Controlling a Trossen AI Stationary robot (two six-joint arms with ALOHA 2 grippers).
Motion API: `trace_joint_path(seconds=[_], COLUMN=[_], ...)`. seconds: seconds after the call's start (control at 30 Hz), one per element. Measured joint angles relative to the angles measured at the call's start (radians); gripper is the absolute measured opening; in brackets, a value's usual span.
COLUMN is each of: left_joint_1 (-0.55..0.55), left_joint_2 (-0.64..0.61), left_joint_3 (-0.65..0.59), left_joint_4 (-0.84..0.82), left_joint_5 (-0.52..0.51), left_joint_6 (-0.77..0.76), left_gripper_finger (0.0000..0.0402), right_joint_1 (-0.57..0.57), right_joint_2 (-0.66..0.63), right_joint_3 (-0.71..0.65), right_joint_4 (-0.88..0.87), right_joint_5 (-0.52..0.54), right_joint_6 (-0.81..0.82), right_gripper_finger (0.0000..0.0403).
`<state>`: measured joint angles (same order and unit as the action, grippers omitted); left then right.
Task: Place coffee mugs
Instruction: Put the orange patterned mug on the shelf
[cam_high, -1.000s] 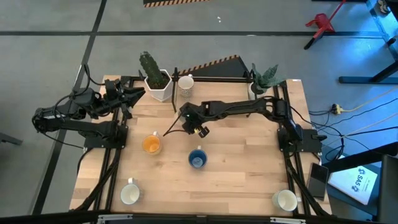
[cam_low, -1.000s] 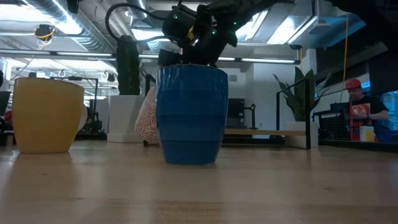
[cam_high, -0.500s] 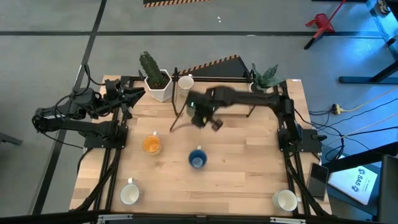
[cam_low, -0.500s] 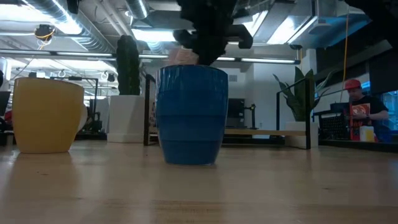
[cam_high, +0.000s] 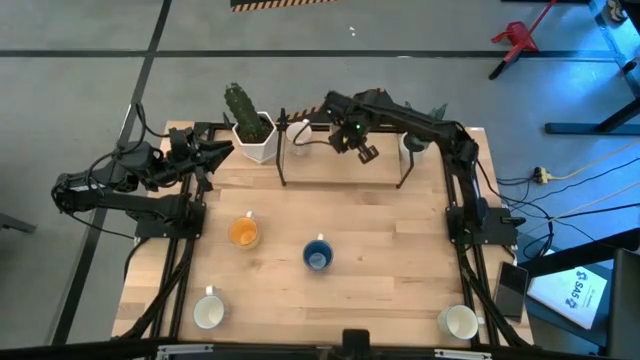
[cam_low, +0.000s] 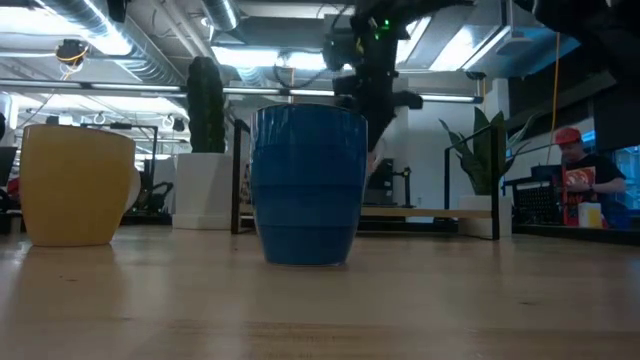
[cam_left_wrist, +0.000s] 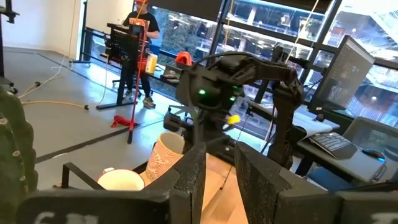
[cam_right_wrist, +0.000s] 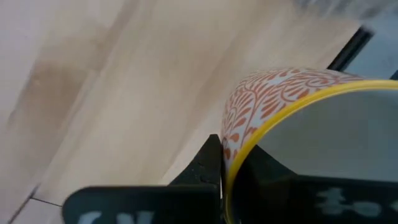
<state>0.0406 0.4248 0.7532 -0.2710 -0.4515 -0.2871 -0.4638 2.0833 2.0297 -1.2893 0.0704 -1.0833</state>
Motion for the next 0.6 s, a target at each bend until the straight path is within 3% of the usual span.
trace_joint_path(seconds=[0.33,0.6], left_joint_1=[0.000,0.000], left_joint_2=[0.000,0.000], left_joint_3=[0.000,0.000], left_joint_4=[-0.009,-0.009], left_joint_5=[-0.004,-0.011], left_joint_6=[0.000,0.001], left_gripper_finger=[0.0080,0.0080], right_joint_1=[-0.012,-0.015], right_joint_2=[-0.001,-0.002], right_joint_3=[-0.151,-0.160], right_joint_4=[0.115,0.138], right_joint_5=[-0.043,-0.036], right_joint_6=[-0.052,-0.069], right_gripper_finger=[0.0003,0.0003])
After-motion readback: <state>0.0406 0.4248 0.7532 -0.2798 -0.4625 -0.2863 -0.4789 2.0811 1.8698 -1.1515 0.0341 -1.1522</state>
